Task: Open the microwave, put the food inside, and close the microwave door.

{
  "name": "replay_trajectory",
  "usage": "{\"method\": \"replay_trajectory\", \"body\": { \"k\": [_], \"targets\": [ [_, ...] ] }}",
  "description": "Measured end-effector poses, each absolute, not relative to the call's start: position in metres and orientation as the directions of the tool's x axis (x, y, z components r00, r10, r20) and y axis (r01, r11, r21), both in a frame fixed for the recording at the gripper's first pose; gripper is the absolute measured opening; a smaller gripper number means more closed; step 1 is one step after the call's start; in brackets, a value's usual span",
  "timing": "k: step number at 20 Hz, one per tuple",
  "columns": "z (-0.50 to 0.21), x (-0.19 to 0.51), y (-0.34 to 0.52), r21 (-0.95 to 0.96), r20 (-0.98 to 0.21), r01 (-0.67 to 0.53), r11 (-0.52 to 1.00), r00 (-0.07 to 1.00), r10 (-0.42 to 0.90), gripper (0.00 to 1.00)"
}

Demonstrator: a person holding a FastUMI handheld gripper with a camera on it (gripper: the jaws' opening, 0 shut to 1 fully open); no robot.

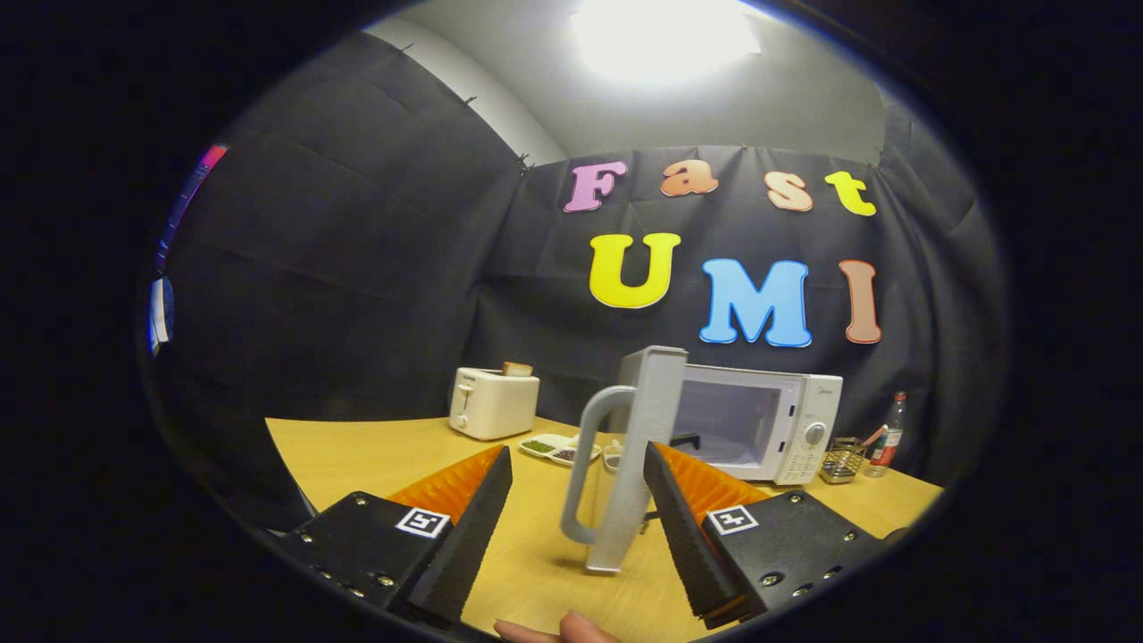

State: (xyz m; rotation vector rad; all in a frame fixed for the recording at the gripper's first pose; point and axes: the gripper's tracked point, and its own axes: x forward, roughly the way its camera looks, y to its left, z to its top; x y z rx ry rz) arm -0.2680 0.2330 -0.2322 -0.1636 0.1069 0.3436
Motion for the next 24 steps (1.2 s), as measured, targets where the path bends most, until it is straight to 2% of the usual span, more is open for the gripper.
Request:
{"method": "replay_trajectory", "body": {
  "k": [13, 17, 20, 24],
  "targets": [
    [-0.301, -0.23, 0.035, -0.155, -0.383, -0.266, 0.951, 0.904, 0.191, 0.9],
    [-0.336, -0.239, 0.003, -0.092, -0.556, -0.319, 0.943, 0.802, 0.217, 0.9],
    [-0.345, -0.24, -0.015, -0.029, -0.629, -0.305, 0.952, 0.745, 0.22, 0.9],
    [-0.37, -0.251, -0.016, 0.023, -0.732, -0.347, 0.938, 0.633, 0.252, 0.9]
  ]
}}
